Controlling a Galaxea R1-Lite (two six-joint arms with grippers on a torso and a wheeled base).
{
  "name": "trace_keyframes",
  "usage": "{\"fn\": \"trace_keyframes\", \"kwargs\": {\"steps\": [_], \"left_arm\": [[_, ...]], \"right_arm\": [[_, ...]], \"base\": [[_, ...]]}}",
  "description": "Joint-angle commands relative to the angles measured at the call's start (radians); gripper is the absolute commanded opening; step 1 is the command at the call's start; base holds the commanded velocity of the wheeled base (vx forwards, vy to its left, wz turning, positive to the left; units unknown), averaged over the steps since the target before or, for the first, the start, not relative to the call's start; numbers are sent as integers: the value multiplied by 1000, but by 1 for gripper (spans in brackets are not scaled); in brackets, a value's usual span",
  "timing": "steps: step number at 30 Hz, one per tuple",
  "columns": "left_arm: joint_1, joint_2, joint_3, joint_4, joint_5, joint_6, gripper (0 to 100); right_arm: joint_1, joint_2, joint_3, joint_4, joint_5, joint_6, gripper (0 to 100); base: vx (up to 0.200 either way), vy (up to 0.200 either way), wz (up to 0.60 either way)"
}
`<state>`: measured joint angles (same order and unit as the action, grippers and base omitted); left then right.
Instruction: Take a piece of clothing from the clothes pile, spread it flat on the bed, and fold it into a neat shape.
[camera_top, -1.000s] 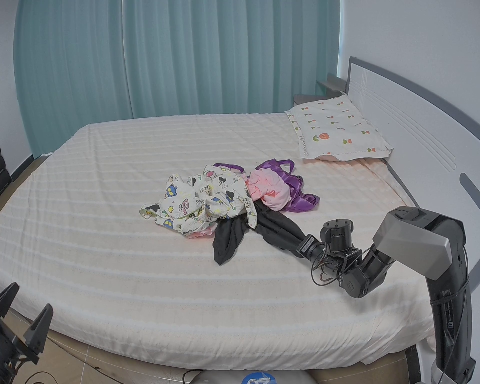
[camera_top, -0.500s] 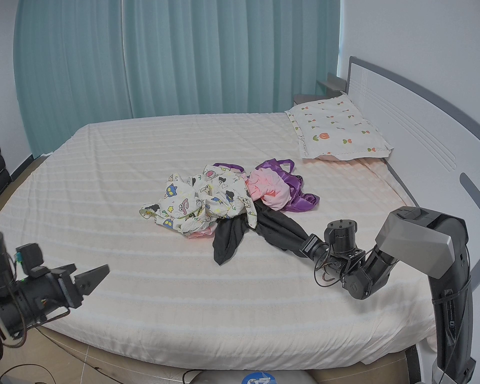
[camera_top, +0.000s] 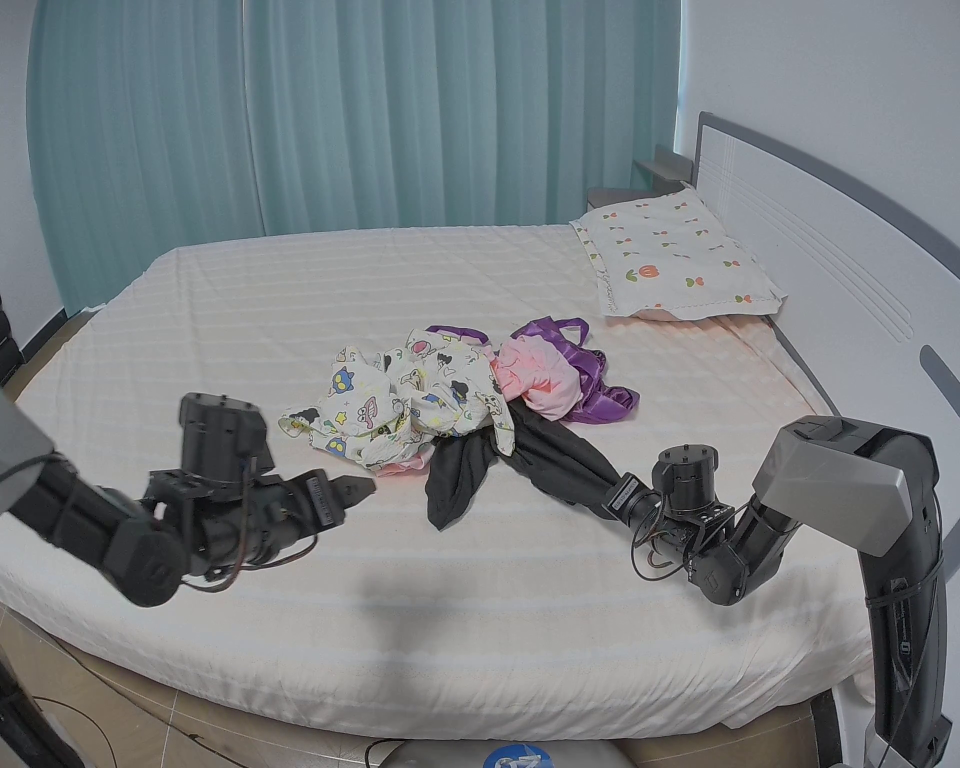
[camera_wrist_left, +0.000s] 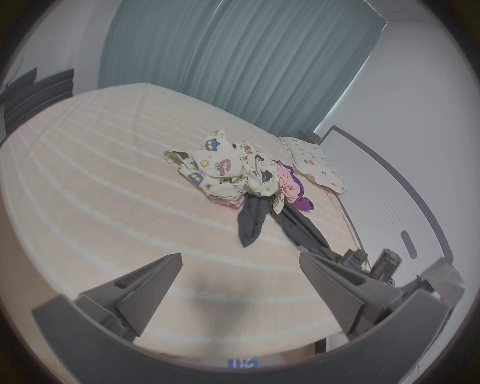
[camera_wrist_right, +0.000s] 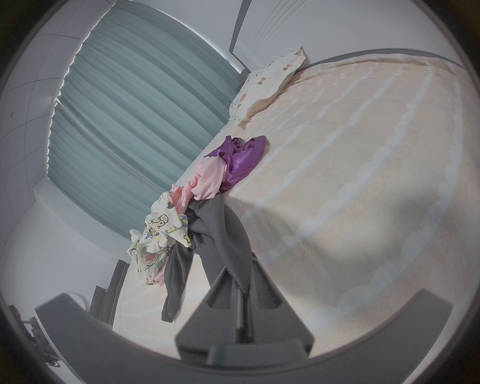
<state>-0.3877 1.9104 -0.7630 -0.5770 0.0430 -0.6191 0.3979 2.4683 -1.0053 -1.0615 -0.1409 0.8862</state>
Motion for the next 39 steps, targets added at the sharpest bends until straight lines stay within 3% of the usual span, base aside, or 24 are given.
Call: {"fn": "trace_keyframes", "kwargs": {"steps": [1, 4, 23, 28, 39], "left_arm": [[-53, 302, -211, -18, 63, -57, 100], [-56, 368, -285, -18, 113, -74, 100], [-86, 615, -598, 43, 126, -79, 100], [-100, 677, -723, 103, 179, -77, 100], [-109, 763, -849, 141, 232, -79, 100]], "right_arm": [[1, -5, 14, -5, 0, -1, 0], [2, -3, 13, -5, 0, -3, 0], [4, 0, 16, -20, -2, -7, 0], [7, 3, 16, -20, -3, -7, 0], [12, 8, 16, -28, -2, -21, 0]], "base": [[0, 0, 0], [0, 0, 0], [0, 0, 0], [0, 0, 0], [0, 0, 0]]}}
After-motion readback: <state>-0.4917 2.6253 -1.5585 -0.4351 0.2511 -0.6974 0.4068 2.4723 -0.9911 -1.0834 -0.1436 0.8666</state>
